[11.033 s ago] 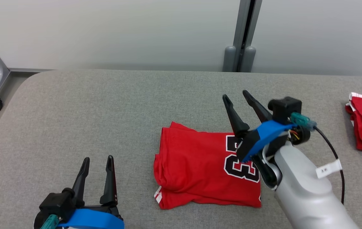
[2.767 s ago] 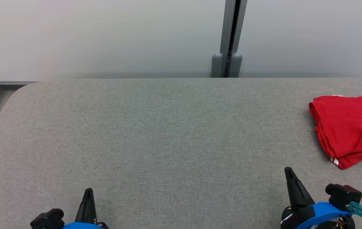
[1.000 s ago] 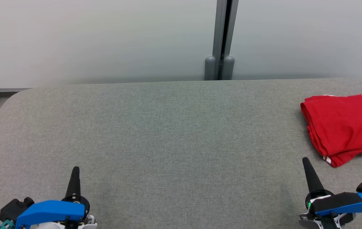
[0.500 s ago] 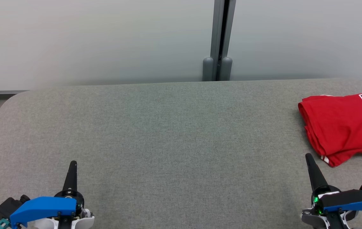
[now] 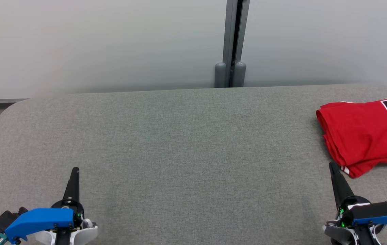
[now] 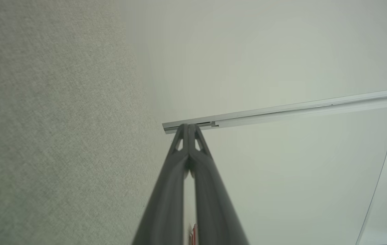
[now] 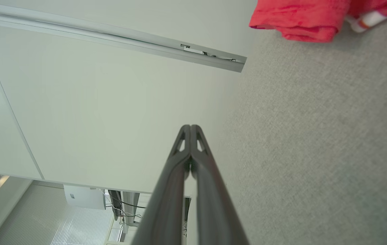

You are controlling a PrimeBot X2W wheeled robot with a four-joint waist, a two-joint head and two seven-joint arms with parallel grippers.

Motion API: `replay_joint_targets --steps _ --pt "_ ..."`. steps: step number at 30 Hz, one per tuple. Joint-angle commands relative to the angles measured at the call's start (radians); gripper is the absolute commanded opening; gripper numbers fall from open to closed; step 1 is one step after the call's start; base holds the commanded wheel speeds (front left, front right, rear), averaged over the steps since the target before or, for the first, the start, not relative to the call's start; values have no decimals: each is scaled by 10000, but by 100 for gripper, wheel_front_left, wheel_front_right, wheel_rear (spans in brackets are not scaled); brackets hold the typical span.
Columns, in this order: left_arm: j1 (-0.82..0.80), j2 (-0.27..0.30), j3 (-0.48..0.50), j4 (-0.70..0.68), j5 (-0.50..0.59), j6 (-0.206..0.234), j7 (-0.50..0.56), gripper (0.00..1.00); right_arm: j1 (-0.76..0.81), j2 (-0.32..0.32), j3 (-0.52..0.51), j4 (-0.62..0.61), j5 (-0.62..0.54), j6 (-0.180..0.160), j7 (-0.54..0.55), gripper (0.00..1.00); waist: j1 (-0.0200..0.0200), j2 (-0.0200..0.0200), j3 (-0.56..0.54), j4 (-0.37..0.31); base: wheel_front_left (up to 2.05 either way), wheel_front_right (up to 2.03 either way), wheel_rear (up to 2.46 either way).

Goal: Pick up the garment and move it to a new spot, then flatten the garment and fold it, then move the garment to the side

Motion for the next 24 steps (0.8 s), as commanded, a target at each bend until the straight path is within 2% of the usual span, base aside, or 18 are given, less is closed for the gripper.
replay_joint_targets --steps 1,24 --pt "-198 8 101 -79 -155 -60 79 0 -165 -33 -42 -110 189 3 81 0 0 -1 -4 -5 0 0 0" --pt "-359 -96 462 -182 -1565 -273 490 0 -208 -37 -258 -232 1857 4 470 0 0 -1 -76 -128 0 0 0"
